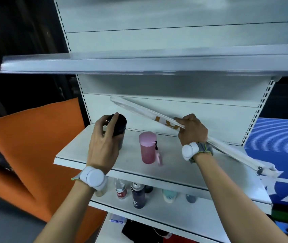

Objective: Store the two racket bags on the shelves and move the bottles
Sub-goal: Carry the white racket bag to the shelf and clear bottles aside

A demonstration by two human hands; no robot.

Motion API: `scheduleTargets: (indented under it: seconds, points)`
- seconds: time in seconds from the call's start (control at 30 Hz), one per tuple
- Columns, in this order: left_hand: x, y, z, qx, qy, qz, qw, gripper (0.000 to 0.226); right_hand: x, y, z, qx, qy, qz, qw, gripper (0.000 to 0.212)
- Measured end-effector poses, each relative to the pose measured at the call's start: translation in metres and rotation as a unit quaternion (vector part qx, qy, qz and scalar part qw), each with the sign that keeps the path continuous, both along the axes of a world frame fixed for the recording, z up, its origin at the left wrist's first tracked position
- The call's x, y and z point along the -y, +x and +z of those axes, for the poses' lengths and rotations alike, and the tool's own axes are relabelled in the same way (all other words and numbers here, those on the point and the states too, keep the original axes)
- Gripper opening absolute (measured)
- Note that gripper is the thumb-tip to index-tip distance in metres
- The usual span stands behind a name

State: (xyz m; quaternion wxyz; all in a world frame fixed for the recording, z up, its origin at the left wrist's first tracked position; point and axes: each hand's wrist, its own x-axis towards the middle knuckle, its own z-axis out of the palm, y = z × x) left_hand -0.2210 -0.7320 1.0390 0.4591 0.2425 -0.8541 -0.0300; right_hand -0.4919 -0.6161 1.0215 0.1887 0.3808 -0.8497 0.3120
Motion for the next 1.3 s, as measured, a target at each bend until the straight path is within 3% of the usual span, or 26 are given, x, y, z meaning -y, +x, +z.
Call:
scheduleTargets:
  seconds: [0.43,0.57,0.8,1.1,1.3]
  points:
    - [0.013,-0.007,-0.043,-0.009,0.090,0.013,0.996,0.058,0.078,-0.024,-0.055,0.158,0.078,0.146,0.974,0.036]
    - [0.009,-0.009,-0.053,-0.006,0.102,0.015,0.995,0.059,0.080,-0.032,-0.064,0.241,0.103,0.164,0.951,0.043]
    - [-0.005,-0.013,-0.061,0.008,0.122,0.014,0.992,0.055,0.073,-0.020,-0.086,0.190,0.198,0.193,0.942,0.036]
    - [-0.014,-0.012,-0.072,0.014,0.128,-0.002,0.992,0.059,0.062,-0.020,-0.086,0.220,0.256,0.216,0.916,0.044]
    - [-0.022,-0.011,-0.074,0.025,0.126,-0.032,0.991,0.057,0.033,-0.014,-0.078,0.243,0.237,0.200,0.919,0.048]
